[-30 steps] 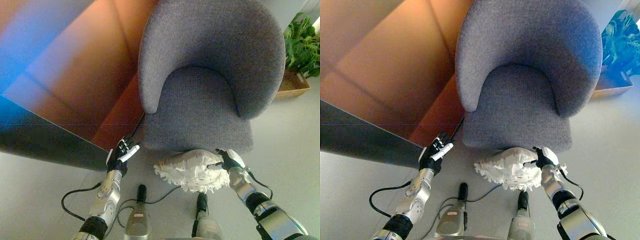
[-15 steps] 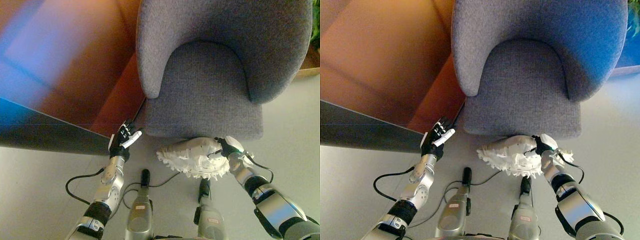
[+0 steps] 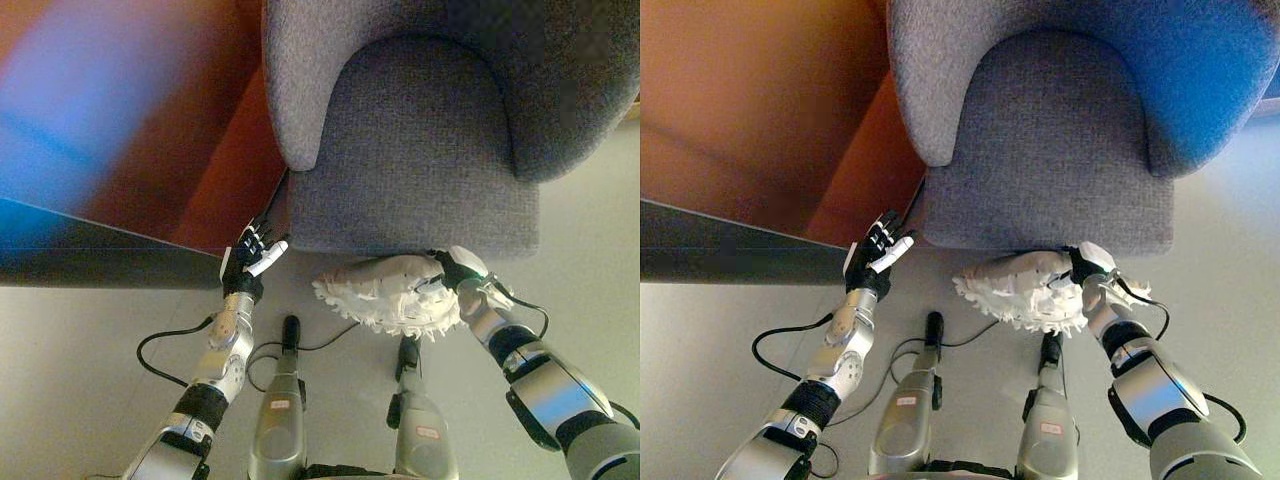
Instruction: Pick up the pillow and put it on the sofa.
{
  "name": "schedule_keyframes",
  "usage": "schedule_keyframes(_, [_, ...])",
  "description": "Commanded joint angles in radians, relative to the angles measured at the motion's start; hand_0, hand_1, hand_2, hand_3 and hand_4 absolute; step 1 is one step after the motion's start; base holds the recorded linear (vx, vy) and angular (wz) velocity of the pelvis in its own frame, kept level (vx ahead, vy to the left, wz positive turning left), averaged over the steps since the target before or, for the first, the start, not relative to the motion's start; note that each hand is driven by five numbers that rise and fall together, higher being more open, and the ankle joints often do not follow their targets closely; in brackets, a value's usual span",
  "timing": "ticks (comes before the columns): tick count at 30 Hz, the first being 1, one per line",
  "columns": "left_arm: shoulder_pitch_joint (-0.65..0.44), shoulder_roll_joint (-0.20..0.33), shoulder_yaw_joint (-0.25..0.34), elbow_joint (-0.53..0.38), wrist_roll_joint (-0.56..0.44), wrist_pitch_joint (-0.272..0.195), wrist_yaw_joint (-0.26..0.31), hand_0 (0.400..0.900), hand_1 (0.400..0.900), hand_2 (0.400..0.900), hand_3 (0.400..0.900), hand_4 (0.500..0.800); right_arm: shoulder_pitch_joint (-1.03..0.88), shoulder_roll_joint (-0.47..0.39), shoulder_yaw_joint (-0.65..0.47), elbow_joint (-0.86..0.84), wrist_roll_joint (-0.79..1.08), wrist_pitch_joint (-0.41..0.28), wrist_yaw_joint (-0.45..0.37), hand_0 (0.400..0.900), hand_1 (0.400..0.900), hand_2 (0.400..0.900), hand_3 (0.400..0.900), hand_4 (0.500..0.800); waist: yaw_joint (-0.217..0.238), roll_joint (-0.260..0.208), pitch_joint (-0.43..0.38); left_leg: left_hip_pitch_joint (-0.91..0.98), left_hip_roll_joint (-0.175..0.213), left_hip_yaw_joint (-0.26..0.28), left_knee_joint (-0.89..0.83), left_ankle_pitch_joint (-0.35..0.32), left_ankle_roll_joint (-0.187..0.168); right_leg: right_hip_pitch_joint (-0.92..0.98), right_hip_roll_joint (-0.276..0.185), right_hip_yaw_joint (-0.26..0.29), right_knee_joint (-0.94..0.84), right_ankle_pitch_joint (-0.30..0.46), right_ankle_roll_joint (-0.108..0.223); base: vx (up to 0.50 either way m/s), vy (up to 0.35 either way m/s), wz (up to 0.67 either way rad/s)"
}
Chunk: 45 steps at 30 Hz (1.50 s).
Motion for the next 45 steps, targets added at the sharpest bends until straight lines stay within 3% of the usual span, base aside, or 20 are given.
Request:
schedule_keyframes(1, [-0.092, 0.030, -0.034, -0.073, -0.008, -0.115, 0.011, 0.900, 0.900, 0.900, 0.900, 0.800, -0.129, -0.053, 0.040, 0.012, -0.010, -0.016, -0.015, 0.400, 0.400, 0.400, 0.400, 0.500, 0.022, -0.060, 0.035, -0.025, -0.027, -0.026, 0.044, -0.088, 0.023, -0.087, -0.088, 0.049, 0.022, 0.046, 0.051, -0.04, 0.010, -0.01])
schedule_keyframes(25, [-0.067, 0.033, -0.026, -0.069, -0.026, -0.125, -0.005, 0.900, 0.900, 0.900, 0.900, 0.800, -0.082, -0.075, 0.000, -0.006, 0.013, -0.035, -0.018, 0.400, 0.400, 0.400, 0.400, 0.500, 0.013, -0.059, 0.013, 0.014, -0.040, -0.014, 0.028, -0.098, 0.027, -0.072, -0.092, 0.036, 0.028, 0.046, 0.053, 0.00, 0.000, 0.00])
schedule_keyframes(31, [-0.029, 0.039, -0.013, -0.070, -0.030, -0.094, -0.003, 0.900, 0.900, 0.900, 0.900, 0.800, -0.002, -0.089, -0.028, -0.097, 0.040, -0.054, -0.034, 0.400, 0.400, 0.400, 0.400, 0.500, 0.004, -0.079, -0.033, 0.065, -0.035, -0.011, 0.019, -0.107, 0.027, -0.020, -0.087, 0.038, 0.024, 0.033, 0.053, 0.05, -0.013, 0.01])
schedule_keyframes(45, [0.148, 0.032, 0.055, -0.051, 0.032, -0.010, -0.035, 0.900, 0.900, 0.900, 0.900, 0.800, 0.341, -0.131, -0.136, -0.502, -0.032, 0.032, 0.002, 0.400, 0.400, 0.400, 0.400, 0.500, -0.013, -0.140, -0.243, 0.216, -0.003, 0.007, -0.016, -0.100, 0.018, 0.152, -0.080, 0.010, 0.016, 0.001, 0.057, 0.14, -0.036, 0.03])
